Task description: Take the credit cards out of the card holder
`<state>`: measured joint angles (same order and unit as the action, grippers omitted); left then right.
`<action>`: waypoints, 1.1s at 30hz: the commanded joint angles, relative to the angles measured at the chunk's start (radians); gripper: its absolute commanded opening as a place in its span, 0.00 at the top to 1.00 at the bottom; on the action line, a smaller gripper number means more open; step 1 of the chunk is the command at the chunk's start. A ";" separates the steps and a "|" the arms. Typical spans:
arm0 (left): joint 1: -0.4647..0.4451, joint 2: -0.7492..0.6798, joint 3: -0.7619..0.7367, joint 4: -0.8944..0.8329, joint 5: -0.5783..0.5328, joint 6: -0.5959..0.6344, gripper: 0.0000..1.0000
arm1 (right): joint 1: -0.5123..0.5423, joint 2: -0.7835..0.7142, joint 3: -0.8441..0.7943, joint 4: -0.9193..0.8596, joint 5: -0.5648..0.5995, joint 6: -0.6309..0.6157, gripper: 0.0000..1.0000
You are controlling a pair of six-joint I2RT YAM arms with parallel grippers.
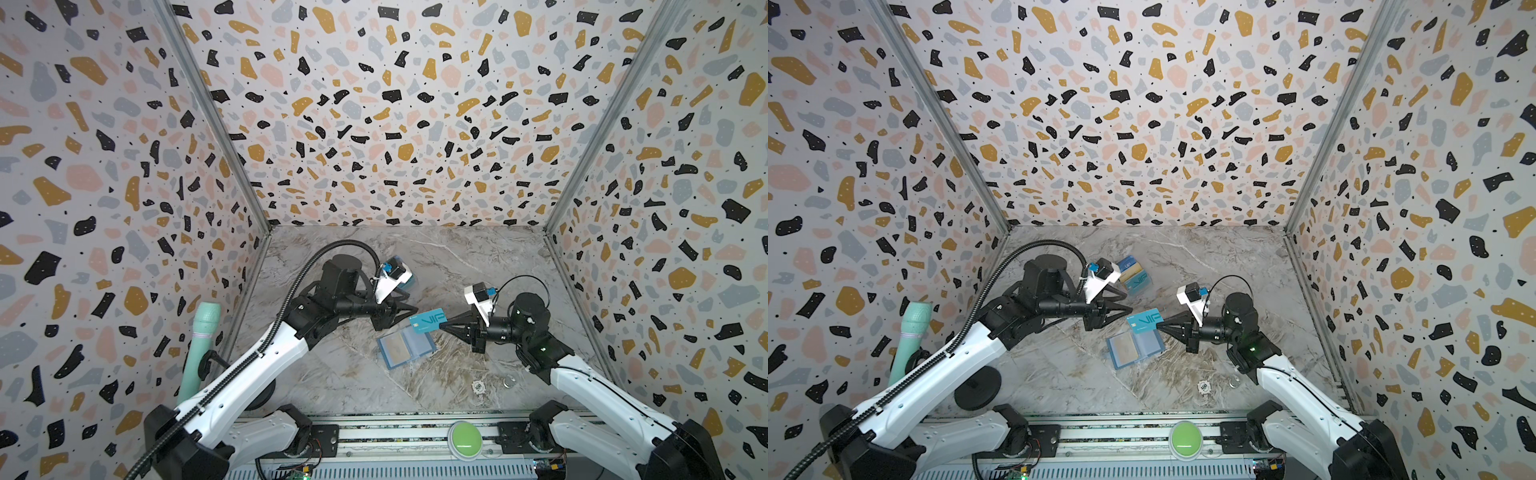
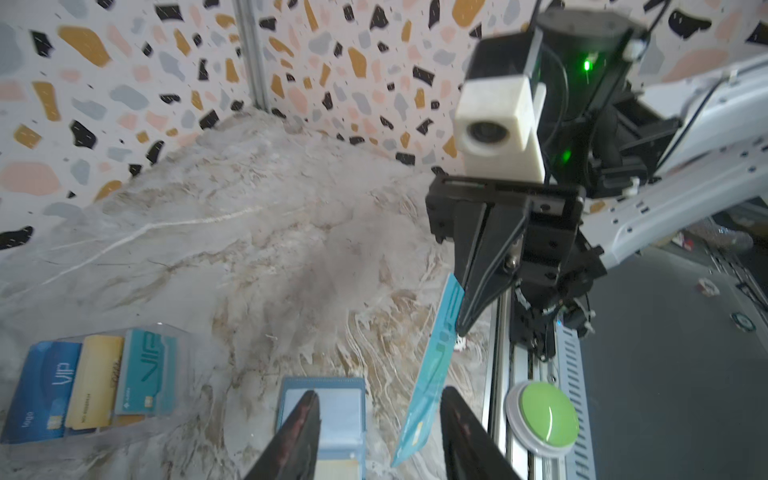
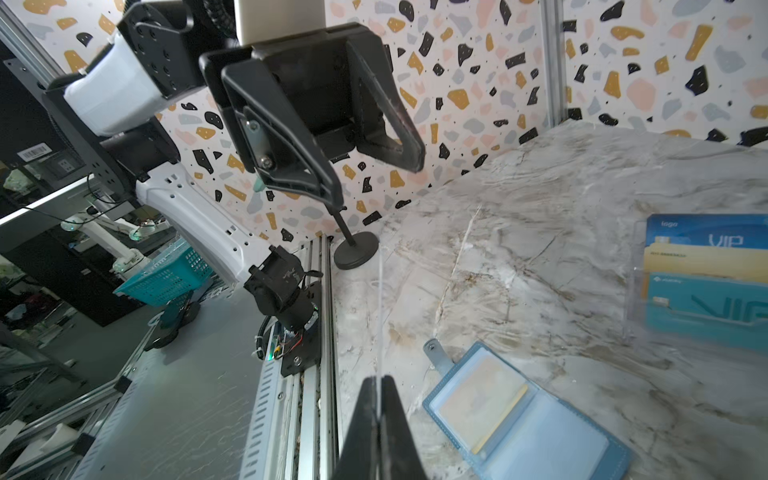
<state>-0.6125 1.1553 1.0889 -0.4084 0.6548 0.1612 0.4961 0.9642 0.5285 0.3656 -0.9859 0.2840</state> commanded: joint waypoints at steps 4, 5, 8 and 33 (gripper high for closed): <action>0.003 0.048 0.049 -0.150 0.092 0.156 0.56 | 0.025 0.052 0.118 -0.137 -0.076 -0.132 1.00; 0.003 0.053 0.053 -0.156 0.100 0.165 0.56 | 0.028 0.059 0.127 -0.149 -0.080 -0.144 1.00; 0.002 0.059 0.055 -0.155 0.120 0.171 0.58 | 0.037 0.078 0.143 -0.181 -0.097 -0.174 1.00; 0.003 0.102 0.059 -0.207 0.201 0.221 0.91 | 0.069 0.115 0.177 -0.205 -0.053 -0.221 1.00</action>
<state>-0.6125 1.2488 1.1290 -0.6056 0.8307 0.3748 0.5613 1.0817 0.6670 0.1638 -1.0496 0.0795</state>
